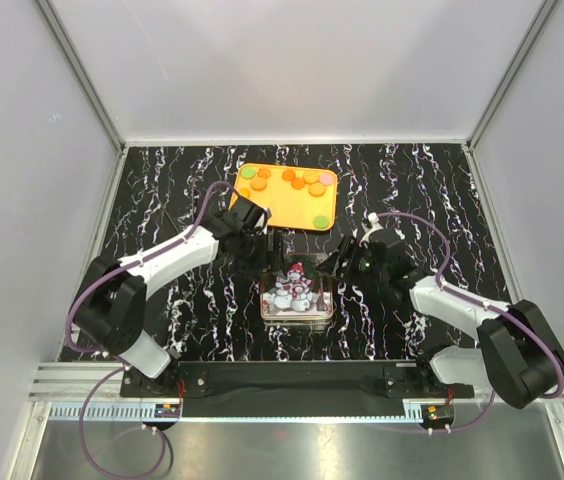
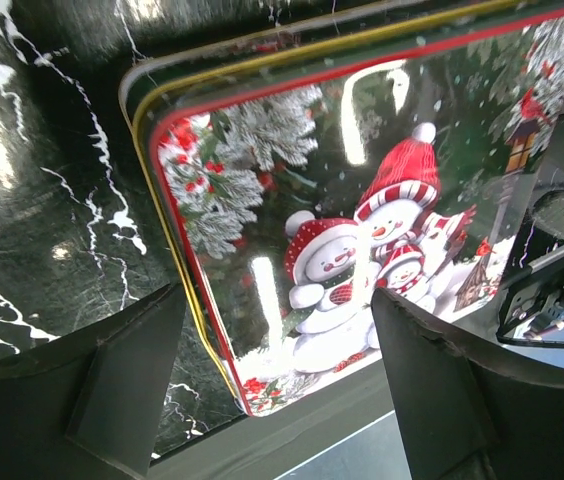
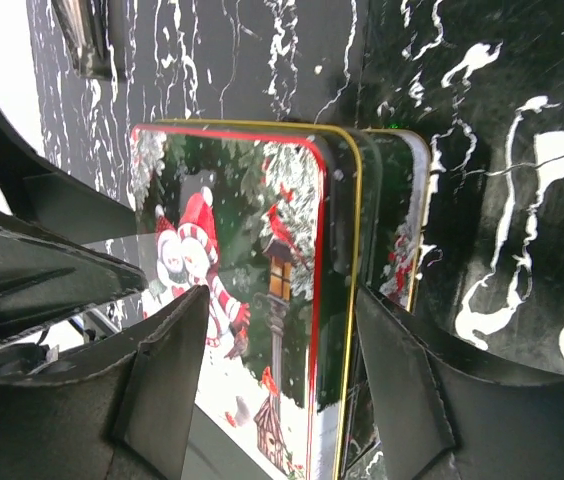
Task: Pack the cookies
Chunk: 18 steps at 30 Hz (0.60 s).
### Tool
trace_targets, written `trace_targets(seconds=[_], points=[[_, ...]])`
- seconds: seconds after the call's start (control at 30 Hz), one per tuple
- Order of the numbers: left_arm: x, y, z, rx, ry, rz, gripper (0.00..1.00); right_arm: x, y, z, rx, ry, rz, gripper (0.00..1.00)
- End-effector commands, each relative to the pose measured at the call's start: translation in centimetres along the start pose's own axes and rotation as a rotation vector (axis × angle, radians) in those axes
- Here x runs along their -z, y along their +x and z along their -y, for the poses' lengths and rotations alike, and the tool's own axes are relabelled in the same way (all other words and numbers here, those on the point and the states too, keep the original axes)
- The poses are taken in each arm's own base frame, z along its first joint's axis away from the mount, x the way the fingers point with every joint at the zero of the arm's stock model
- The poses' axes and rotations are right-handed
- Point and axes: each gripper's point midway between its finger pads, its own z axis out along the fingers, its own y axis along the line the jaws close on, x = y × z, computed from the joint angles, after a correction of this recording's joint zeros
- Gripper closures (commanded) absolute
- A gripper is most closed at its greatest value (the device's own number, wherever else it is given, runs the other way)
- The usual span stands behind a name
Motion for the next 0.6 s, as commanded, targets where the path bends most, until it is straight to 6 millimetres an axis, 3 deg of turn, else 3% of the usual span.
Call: trace_targets(seconds=[0.0, 0.23, 0.57], points=[[2.0, -2.0, 1.3, -0.028, 0.051, 0.061, 0.18, 0.0, -2.1, -0.4, 0.015, -0.009, 0.040, 0.31], [2.2, -2.9, 0.5, -0.006, 0.055, 0.072, 0.16, -0.7, -3.7, -0.7, 0.016, -0.049, 0.046, 0.31], [0.4, -3.9, 0.3, 0.032, 0.068, 0.075, 0.16, -3.1, -3.6, 0.7, -0.030, -0.063, 0.022, 0.33]])
